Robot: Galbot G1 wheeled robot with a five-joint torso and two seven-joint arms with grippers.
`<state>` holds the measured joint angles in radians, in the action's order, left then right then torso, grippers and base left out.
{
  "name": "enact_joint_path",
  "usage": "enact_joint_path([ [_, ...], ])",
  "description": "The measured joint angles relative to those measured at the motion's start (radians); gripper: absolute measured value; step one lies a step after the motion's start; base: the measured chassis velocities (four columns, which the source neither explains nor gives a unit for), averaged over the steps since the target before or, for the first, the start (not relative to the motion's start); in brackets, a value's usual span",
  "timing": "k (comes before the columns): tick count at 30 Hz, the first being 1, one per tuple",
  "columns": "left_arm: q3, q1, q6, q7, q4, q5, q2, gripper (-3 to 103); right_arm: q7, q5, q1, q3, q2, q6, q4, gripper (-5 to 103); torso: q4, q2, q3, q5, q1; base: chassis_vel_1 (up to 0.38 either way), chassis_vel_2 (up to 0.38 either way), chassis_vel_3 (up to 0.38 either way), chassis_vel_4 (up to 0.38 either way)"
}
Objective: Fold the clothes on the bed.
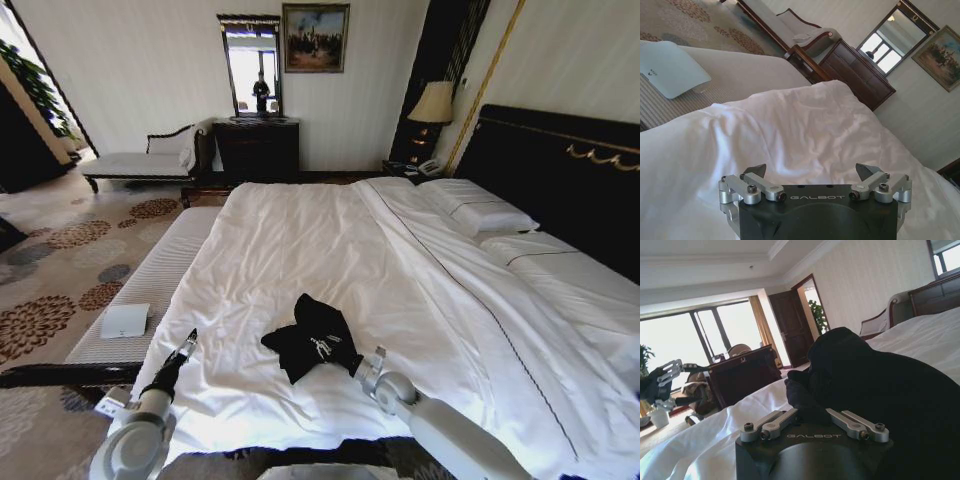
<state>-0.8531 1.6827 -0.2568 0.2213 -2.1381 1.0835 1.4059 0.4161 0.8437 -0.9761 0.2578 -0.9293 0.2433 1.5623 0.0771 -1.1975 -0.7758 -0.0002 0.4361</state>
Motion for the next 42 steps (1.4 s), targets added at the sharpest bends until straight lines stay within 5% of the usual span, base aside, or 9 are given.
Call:
enact_joint_path([
  [11, 0.009, 0.002, 0.001, 0.000, -0.003, -0.015, 0.022, 100, 0.019, -0.046, 0.041, 0.047, -0.004, 0.011, -0.053, 1, -0.0001, 0.000, 0.000, 0.0001, 0.000, 0.000, 0.000, 0.000, 0.000],
  [15, 0.022, -0.005, 0.001, 0.001, -0.002, -0.031, 0.030, 100, -0.005, -0.048, 0.028, 0.044, -0.005, 0.032, -0.034, 15, 0.0000, 0.000, 0.000, 0.0003, 0.000, 0.000, 0.000, 0.000, 0.000],
  [23, 0.031, -0.009, 0.001, 0.003, 0.000, -0.045, 0.033, 100, 0.142, 0.075, 0.018, -0.014, 0.024, 0.061, 0.122, 42, 0.0001, 0.000, 0.000, 0.0000, 0.000, 0.000, 0.000, 0.000, 0.000],
  [32, 0.029, 0.002, 0.002, 0.003, -0.006, -0.058, 0.040, 100, -0.166, 0.199, 0.072, -0.014, -0.035, -0.055, 0.075, 81, 0.0000, 0.000, 0.000, 0.0000, 0.000, 0.000, 0.000, 0.000, 0.000],
  [37, 0.016, 0.016, 0.006, 0.002, -0.007, -0.055, 0.042, 100, -0.255, 0.198, 0.100, 0.028, -0.089, -0.119, -0.014, 96, 0.0001, 0.000, 0.000, 0.0000, 0.000, 0.000, 0.000, 0.000, 0.000],
  [42, 0.012, 0.028, 0.009, 0.001, -0.009, -0.058, 0.053, 100, -0.338, 0.201, 0.146, 0.077, -0.179, -0.177, -0.084, 100, -0.0001, 0.000, 0.000, 0.0001, 0.000, 0.000, 0.000, 0.000, 0.000],
])
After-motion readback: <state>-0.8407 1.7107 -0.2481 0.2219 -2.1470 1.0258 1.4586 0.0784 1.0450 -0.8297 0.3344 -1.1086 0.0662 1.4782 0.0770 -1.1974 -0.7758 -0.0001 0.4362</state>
